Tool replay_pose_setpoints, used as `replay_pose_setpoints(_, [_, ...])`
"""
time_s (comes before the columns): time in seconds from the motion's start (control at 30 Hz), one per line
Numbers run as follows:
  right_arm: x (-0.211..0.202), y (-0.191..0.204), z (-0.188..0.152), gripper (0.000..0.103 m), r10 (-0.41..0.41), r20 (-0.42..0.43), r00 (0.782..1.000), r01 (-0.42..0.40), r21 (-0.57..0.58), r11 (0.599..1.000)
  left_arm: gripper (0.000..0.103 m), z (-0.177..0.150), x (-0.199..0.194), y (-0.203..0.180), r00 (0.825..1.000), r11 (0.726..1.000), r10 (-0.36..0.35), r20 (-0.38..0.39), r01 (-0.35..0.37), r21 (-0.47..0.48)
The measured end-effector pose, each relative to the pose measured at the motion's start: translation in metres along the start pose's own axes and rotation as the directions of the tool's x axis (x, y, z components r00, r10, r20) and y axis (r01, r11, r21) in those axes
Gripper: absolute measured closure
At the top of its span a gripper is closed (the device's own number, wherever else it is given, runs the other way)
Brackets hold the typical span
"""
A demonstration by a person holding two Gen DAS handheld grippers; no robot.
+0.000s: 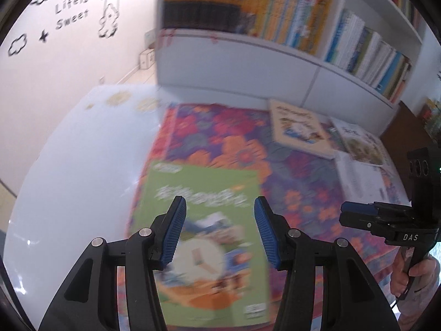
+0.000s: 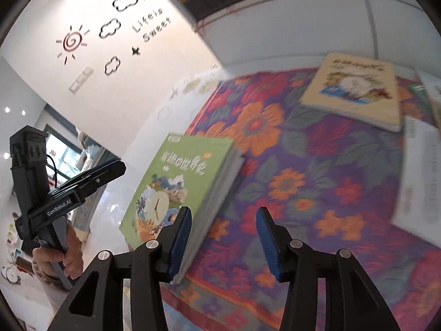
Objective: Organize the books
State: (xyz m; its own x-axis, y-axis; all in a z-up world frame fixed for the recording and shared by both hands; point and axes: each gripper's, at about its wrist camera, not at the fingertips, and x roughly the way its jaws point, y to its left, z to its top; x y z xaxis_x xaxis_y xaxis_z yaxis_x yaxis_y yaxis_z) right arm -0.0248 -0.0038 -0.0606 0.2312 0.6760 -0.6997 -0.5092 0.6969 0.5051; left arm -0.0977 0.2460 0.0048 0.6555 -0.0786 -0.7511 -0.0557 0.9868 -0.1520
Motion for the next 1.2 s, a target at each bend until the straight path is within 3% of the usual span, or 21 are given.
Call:
replay_pose_setpoints(0.27, [-0.107, -0.086, 0.001, 0.054, -0.069, 0.151, 0.986, 0.057, 0.083, 0.995, 0.054, 0.030, 0.025, -0.108, 0.995, 0.994, -0.096, 0.036, 0.094, 0.056])
replay_pose_setpoints(0.4, [-0.153, -0.143, -0.003, 0.054, -0.144, 0.198, 0.970, 0.114, 0.155, 0.981, 0.054, 0.034, 0.066, -0.165, 0.986, 0.984, -0.168, 0.005, 0.167, 0.060])
replay_pose_setpoints(0.53, [-0.178, -0.203, -0.014, 0.054, -0.204, 0.201, 0.958, 0.151, 0.253, 0.956, 0.054, 0.026, 0.116, -0.214, 0.981, 0.978, -0.184, -0.061, 0.189, 0.085])
replay_pose_setpoints(0.67, [-0.189, -0.257, -0.022, 0.054, -0.247, 0.187, 0.951, 0.175, 0.333, 0.926, 0.054, 0.016, 0.163, -0.244, 0.969, 0.974, -0.199, -0.148, 0.211, 0.077])
replay_pose_setpoints(0.8, [-0.191, -0.299, -0.020, 0.054, -0.279, 0.166, 0.946, 0.199, 0.382, 0.902, 0.054, 0.013, 0.191, -0.260, 0.968, 0.979, -0.163, -0.189, 0.183, 0.091])
replay_pose_setpoints(0.9, [-0.176, -0.324, -0.015, 0.054, -0.280, 0.132, 0.951, 0.204, 0.414, 0.887, 0.054, 0.006, 0.211, -0.265, 0.958, 0.980, -0.158, -0.239, 0.181, 0.078])
replay_pose_setpoints(1.0, [-0.155, -0.335, -0.011, 0.054, -0.292, 0.085, 0.953, 0.233, 0.416, 0.879, 0.053, 0.001, 0.212, -0.276, 0.967, 0.979, -0.121, -0.222, 0.154, 0.136])
replay_pose_setpoints(1.1, [-0.148, -0.330, -0.009, 0.053, -0.306, 0.092, 0.948, 0.249, 0.386, 0.888, 0.052, -0.002, 0.211, -0.284, 0.959, 0.970, -0.147, -0.244, 0.188, 0.156])
replay_pose_setpoints(1.2, [-0.141, -0.319, -0.012, 0.045, -0.284, 0.073, 0.956, 0.239, 0.371, 0.898, 0.049, -0.006, 0.207, -0.291, 0.960, 0.966, -0.129, -0.250, 0.178, 0.186])
